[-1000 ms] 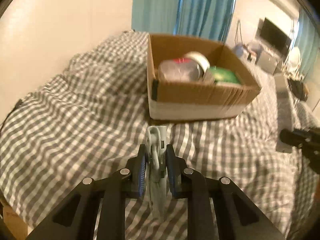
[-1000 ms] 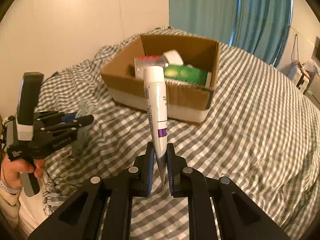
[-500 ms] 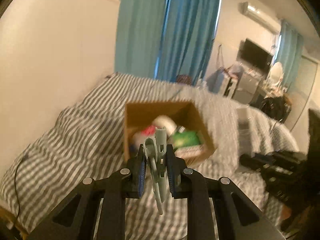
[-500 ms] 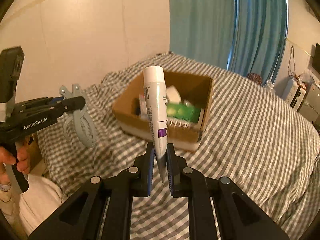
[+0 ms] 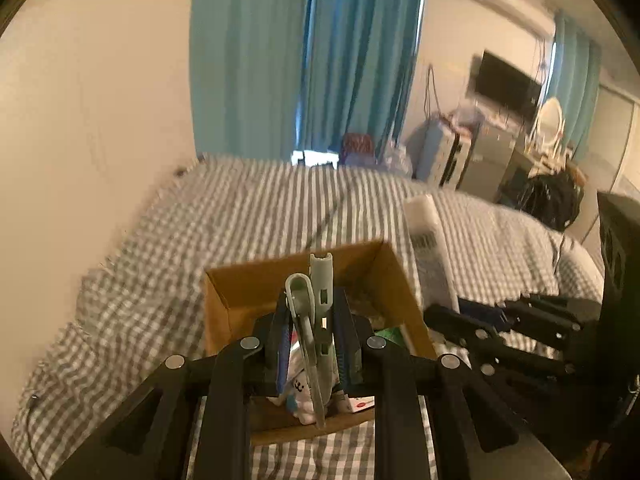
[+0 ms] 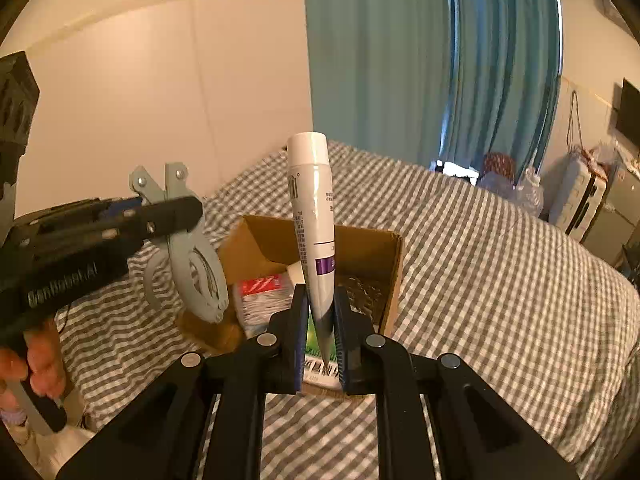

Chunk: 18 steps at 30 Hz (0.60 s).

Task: Organize objects
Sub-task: 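Lower the clip and white tube into the cardboard box and release both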

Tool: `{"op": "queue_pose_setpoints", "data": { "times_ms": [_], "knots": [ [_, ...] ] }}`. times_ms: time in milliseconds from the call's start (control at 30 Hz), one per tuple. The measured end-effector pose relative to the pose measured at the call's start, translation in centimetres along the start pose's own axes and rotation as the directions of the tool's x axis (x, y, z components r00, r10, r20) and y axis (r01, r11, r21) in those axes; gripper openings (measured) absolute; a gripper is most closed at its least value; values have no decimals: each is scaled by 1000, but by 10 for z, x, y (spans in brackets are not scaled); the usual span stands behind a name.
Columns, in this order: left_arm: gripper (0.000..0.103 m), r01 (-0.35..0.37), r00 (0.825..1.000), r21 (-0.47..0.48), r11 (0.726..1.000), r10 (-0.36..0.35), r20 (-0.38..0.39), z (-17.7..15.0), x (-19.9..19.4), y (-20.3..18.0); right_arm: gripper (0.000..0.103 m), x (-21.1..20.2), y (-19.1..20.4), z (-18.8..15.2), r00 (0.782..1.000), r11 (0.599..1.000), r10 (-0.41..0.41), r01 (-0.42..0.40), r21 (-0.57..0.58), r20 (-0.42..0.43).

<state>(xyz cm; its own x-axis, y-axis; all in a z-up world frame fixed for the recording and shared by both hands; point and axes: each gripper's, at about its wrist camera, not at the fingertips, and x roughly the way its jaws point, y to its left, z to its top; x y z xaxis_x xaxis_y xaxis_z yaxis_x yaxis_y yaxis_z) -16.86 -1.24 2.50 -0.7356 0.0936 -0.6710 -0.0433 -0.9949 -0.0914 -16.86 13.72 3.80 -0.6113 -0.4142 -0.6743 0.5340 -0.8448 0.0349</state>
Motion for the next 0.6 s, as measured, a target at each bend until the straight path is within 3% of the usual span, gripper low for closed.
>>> {"op": "queue_pose_setpoints", "data": {
  "times_ms": [133, 433, 533, 600],
  "knots": [
    [19, -3, 998, -3, 1000, 2, -68, -6, 37, 10, 11, 48, -6, -1, 998, 1000, -14, 15, 18, -66],
    [20, -55, 997, 6, 998, 56, -47, 2, 53, 10, 12, 91, -9, -6, 997, 999, 10, -6, 44, -75],
    [24, -73, 996, 19, 997, 74, -45, 9, 48, 3, 12, 73, -16, -12, 999, 998, 5, -3, 59, -45],
    [39, -88, 996, 27, 996, 89, -25, 13, 39, 0, 13, 65, -17, -9, 1000, 998, 1, 1, 64, -28]
  ]
}}
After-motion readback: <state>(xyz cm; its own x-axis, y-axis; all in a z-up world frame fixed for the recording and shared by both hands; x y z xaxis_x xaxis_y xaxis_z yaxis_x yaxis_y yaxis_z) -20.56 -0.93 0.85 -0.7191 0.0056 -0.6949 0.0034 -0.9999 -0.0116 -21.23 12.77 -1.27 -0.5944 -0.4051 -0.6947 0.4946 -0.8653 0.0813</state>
